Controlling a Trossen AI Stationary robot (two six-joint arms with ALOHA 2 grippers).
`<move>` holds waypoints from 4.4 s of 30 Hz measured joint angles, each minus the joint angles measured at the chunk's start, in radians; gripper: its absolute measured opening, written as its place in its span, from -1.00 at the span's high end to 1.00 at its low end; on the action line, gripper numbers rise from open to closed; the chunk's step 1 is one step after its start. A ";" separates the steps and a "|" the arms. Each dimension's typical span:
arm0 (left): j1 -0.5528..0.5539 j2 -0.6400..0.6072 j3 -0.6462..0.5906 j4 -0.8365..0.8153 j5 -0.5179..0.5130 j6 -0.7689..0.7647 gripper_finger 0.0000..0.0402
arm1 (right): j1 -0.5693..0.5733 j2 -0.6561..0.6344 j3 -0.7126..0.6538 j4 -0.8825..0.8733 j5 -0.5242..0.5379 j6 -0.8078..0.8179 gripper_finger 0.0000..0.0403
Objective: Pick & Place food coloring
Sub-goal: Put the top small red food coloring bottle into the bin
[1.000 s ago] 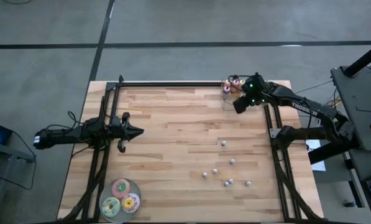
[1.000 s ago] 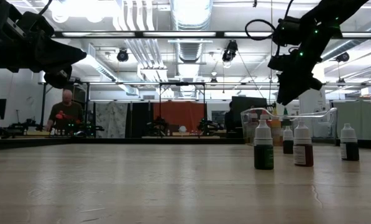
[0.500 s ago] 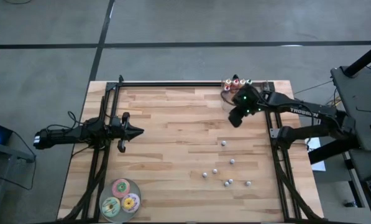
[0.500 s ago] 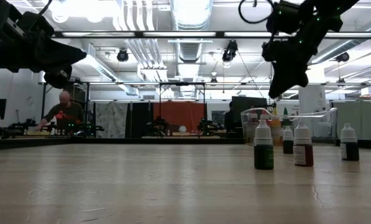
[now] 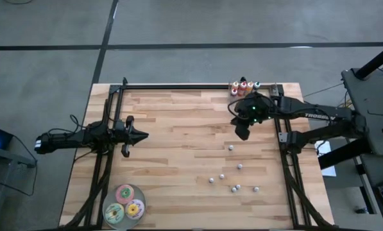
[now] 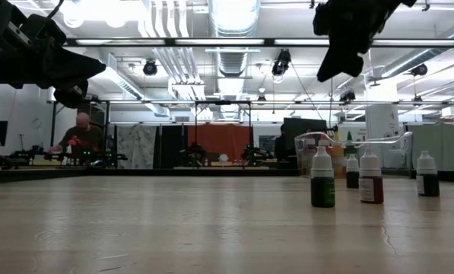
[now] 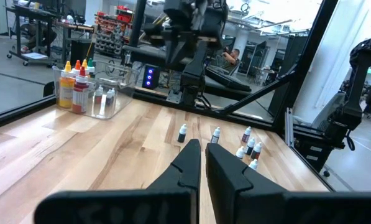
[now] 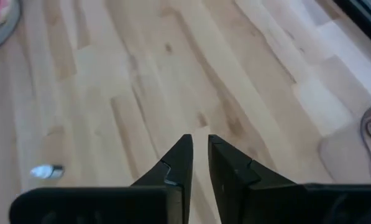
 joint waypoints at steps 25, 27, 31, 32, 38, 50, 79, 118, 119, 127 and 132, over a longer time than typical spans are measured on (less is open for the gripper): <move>0.000 0.000 0.000 0.000 0.000 0.000 1.00 | 0.220 0.035 0.120 -0.251 0.001 -0.002 0.55; 0.000 0.000 0.000 0.000 0.000 0.000 1.00 | 0.225 0.064 0.132 -0.259 0.001 -0.005 0.46; 0.000 0.002 0.000 0.000 0.000 0.000 1.00 | 0.228 0.112 0.168 -0.261 0.002 -0.031 0.30; 0.000 0.002 0.000 0.000 0.000 0.000 1.00 | 0.228 0.124 0.178 -0.261 0.002 -0.037 0.27; 0.000 0.004 0.000 0.000 0.000 0.000 1.00 | 0.228 0.174 0.191 -0.288 0.011 -0.079 0.09; 0.000 0.004 0.000 0.000 0.000 0.000 1.00 | 0.228 0.285 0.125 -0.274 0.012 -0.174 0.00; 0.000 0.004 0.000 0.000 0.000 0.000 1.00 | 0.228 0.303 -0.202 0.111 0.070 -0.201 0.00; 0.000 0.003 0.000 0.000 0.000 0.000 1.00 | 0.228 0.303 -0.269 0.238 0.053 -0.230 0.42; 0.000 0.003 0.000 0.000 0.000 0.000 1.00 | 0.228 0.303 -0.269 0.239 0.053 -0.230 0.44; 0.000 0.003 0.000 0.000 0.000 0.000 1.00 | 0.227 0.314 -0.269 0.244 0.030 -0.225 0.63; 0.000 0.004 0.000 0.000 0.000 0.000 1.00 | 0.227 0.321 -0.268 0.257 0.026 -0.225 0.70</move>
